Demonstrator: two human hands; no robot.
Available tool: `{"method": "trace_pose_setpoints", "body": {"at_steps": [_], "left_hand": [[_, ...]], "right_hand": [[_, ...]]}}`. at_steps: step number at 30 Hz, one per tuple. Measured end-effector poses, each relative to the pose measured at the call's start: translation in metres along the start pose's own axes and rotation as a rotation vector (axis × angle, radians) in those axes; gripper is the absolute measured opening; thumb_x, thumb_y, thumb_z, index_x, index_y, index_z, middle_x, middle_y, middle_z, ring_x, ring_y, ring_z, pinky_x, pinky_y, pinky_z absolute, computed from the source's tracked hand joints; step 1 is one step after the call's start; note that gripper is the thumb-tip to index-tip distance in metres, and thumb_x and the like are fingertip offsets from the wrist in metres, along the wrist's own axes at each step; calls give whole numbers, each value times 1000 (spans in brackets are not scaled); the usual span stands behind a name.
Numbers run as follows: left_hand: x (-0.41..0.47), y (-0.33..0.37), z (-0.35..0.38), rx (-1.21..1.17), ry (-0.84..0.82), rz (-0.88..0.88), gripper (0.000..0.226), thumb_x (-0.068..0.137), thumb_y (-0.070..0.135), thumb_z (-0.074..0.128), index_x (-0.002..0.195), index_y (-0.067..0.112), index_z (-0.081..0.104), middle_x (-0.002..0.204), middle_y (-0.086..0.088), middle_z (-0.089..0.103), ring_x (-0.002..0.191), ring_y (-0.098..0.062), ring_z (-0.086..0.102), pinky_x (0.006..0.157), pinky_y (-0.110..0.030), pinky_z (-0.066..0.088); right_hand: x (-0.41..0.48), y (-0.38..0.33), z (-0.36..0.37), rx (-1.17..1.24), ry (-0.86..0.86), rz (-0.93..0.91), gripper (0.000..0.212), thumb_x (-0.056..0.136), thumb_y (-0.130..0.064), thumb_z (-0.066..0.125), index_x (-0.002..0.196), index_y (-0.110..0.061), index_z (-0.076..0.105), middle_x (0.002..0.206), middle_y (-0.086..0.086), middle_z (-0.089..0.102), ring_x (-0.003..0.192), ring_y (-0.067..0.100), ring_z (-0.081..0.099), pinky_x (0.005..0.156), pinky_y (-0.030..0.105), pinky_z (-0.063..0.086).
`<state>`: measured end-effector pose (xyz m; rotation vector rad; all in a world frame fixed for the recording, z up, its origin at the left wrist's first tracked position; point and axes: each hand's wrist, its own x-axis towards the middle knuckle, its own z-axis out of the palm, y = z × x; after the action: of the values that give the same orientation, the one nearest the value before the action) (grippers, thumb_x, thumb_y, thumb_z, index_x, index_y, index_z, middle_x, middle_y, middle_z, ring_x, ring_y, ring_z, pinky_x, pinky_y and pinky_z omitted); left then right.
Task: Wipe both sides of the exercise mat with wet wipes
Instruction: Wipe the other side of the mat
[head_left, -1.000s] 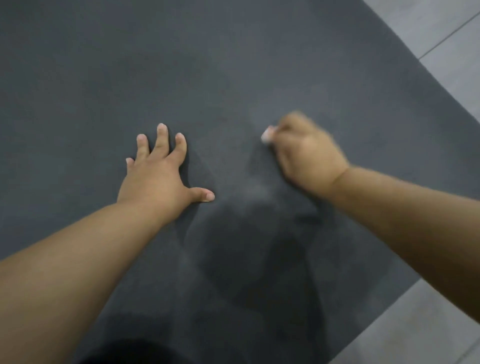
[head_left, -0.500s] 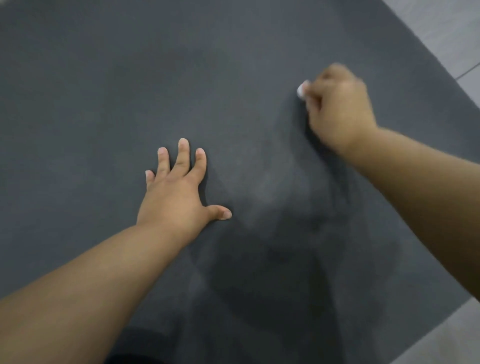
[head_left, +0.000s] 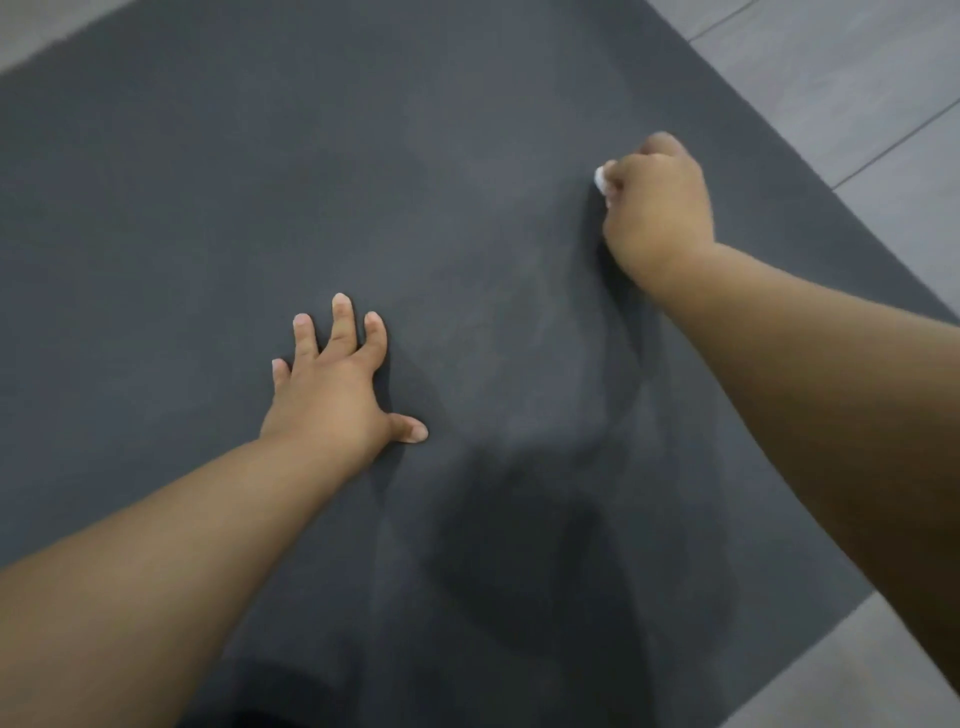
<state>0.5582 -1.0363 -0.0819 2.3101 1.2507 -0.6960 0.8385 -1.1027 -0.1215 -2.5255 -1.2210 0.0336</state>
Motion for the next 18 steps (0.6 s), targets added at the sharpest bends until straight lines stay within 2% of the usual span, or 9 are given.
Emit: {"method": "trace_pose_setpoints", "body": {"at_steps": [3,6,8,9,11,13,14,16,18], "left_hand": [[0,9,-1,-8,-13,-45,110,75,44,73,150,24,-4,154,4,-25,143,-28,-19,116,-48,7],[0,21,-4,29,-37,-107,108,78,35,73,150,16,-5,154,-3,-26,143,-30,-14,115,-45,18],[-4,32,-3,19,-27,-106,96,84,19,67,150,18,-2,154,-6,-24,144,-29,-12,113,-43,22],[-9,39,-1,-6,-22,-73,88,85,11,61,151,21,2,155,-6,-23,144,-27,-12,113,-42,24],[-23,60,8,-68,-33,26,80,85,10,53,150,29,10,156,-1,-20,145,-23,-12,111,-39,25],[-38,92,21,-116,-44,147,75,88,21,56,149,33,14,157,6,-17,144,-19,-13,113,-37,20],[-45,111,29,-122,-47,213,75,89,29,58,149,32,15,157,9,-15,144,-18,-14,115,-36,15],[-54,144,48,-79,-55,302,80,87,44,59,150,31,11,156,10,-17,143,-22,-17,117,-37,4],[-57,161,65,12,-36,311,86,85,51,57,150,31,5,155,7,-23,140,-31,-24,116,-41,-4]], "right_hand": [[-35,18,-20,-51,23,-2,20,91,-12,46,86,1,60,92,17,44,81,36,50,63,31,30],[-108,5,-26,31,-64,-235,23,94,-18,46,95,-4,65,92,13,54,80,32,56,65,28,40],[-149,12,-36,110,-183,-393,29,93,-20,45,98,-5,68,88,12,60,72,31,59,60,29,50],[-154,27,-43,118,-174,-413,31,92,-22,44,97,-5,70,86,12,61,71,32,60,60,31,51],[-144,73,-58,52,-39,-167,30,92,-21,45,94,-4,70,87,15,58,76,36,59,65,33,49],[-130,120,-73,-30,55,189,24,92,-13,47,90,1,67,91,19,52,81,39,54,69,36,46],[-128,132,-75,-45,68,286,22,91,-10,48,87,3,66,93,19,50,81,38,52,71,38,44],[-143,126,-71,-27,66,285,23,91,-15,49,81,1,63,88,15,50,79,35,51,70,37,44],[-177,96,-62,100,22,144,23,90,-24,54,78,-5,61,81,5,52,76,28,54,68,30,46]]}}
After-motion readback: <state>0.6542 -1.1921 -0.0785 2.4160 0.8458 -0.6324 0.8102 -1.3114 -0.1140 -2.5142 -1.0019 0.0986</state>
